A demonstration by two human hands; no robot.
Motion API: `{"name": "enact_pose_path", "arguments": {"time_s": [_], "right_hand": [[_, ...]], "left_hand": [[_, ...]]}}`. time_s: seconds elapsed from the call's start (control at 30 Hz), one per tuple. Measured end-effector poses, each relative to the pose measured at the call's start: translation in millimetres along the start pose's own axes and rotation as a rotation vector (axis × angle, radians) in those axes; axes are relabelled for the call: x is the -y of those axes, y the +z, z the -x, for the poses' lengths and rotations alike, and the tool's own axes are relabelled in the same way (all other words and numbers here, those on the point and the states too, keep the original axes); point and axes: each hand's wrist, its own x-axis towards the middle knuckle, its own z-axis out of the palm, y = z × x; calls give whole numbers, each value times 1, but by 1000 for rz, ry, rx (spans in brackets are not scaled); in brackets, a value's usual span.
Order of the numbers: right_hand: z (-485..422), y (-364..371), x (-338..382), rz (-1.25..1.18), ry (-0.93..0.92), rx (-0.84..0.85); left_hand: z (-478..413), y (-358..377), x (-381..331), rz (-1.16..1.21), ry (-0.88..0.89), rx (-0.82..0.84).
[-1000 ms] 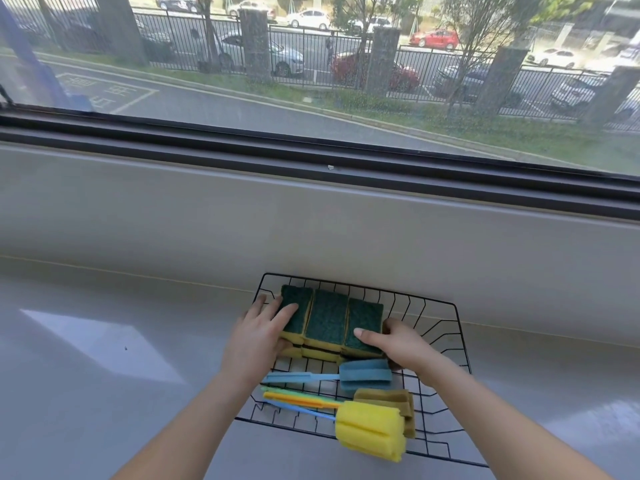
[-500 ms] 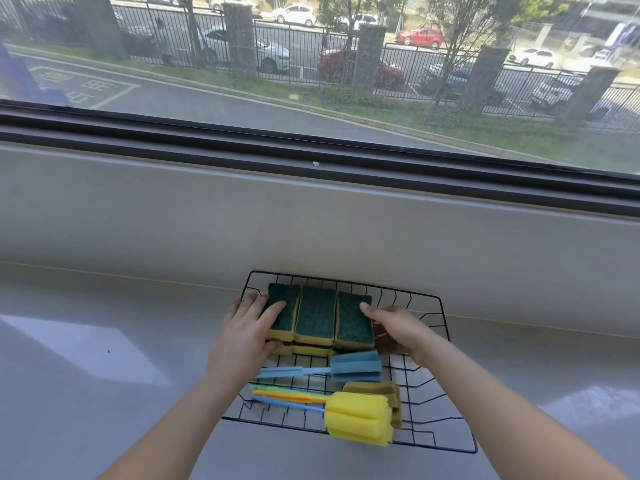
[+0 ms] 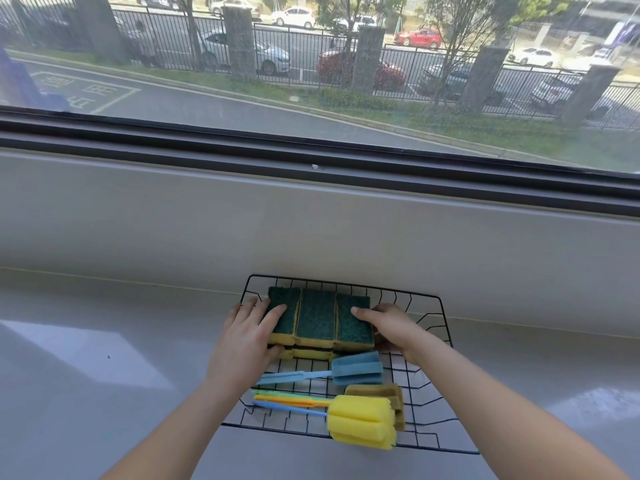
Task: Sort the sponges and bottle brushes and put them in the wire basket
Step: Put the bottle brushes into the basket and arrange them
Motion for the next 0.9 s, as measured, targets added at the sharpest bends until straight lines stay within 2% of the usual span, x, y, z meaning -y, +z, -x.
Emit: {"name": "enact_pose_path", "arguments": {"time_s": [0.23,0.47,0.67,0.8,0.9], "right_hand": [[12,-7,1,-117,50,44],[40,-17,-2,-93,-48,-32],[84,-17,-16,-34,-177,-110],[115,-20,-31,26,-263,-200],[132,-18,-41,50,-300,-225]], "left_hand": [[0,-3,-2,18,-29,8],[9,-24,-13,107,-107,32],[49,-46,-24,254,-55,-87],[75,-52,-37,324,-20,-14],[80,-47,-49,334,57,117]]}}
